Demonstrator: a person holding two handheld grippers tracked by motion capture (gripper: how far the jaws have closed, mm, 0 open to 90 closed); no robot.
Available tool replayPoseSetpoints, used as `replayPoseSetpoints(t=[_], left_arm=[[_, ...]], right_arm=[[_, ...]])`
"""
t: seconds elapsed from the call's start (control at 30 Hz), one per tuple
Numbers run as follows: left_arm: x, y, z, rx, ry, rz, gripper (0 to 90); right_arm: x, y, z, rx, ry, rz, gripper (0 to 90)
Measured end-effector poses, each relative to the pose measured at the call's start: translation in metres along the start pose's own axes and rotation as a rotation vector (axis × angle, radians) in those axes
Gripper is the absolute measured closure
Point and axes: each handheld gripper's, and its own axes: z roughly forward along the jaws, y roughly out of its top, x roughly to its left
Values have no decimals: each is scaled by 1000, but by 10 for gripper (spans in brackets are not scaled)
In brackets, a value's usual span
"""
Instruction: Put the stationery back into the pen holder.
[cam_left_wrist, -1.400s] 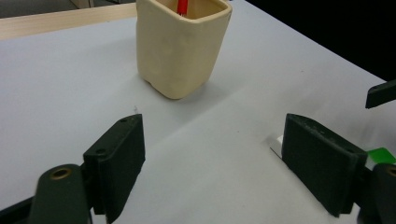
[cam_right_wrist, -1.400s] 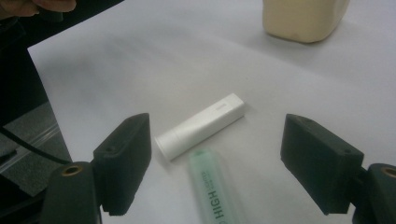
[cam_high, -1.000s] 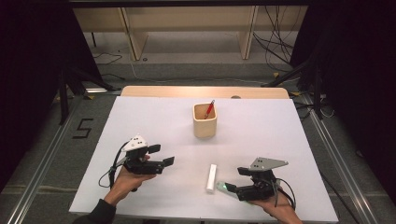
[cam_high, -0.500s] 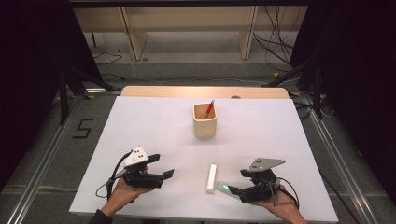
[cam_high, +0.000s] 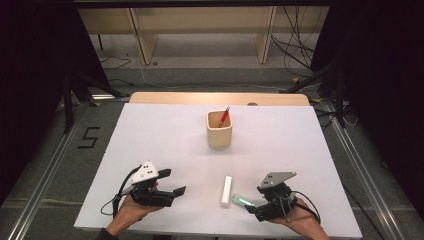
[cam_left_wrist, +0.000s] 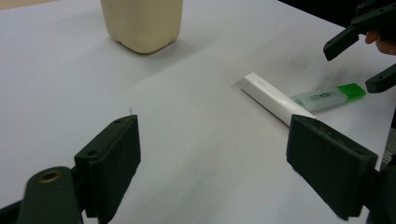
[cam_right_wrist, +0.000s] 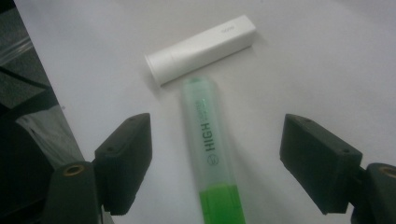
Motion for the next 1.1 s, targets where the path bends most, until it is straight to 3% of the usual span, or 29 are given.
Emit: replayPoseSetpoints(t=[0.37,0.97,1.1], left_arm=[[-1,1,-2,2,-4,8,166],[-2,-1,0,18,-5,33,166],[-4,-1,-1,19,-4,45,165]], right_arm=[[0,-4,6,114,-3,-59,281],[1,-5,9,216,12,-108,362],[1,-5,9,239,17,-97,381]])
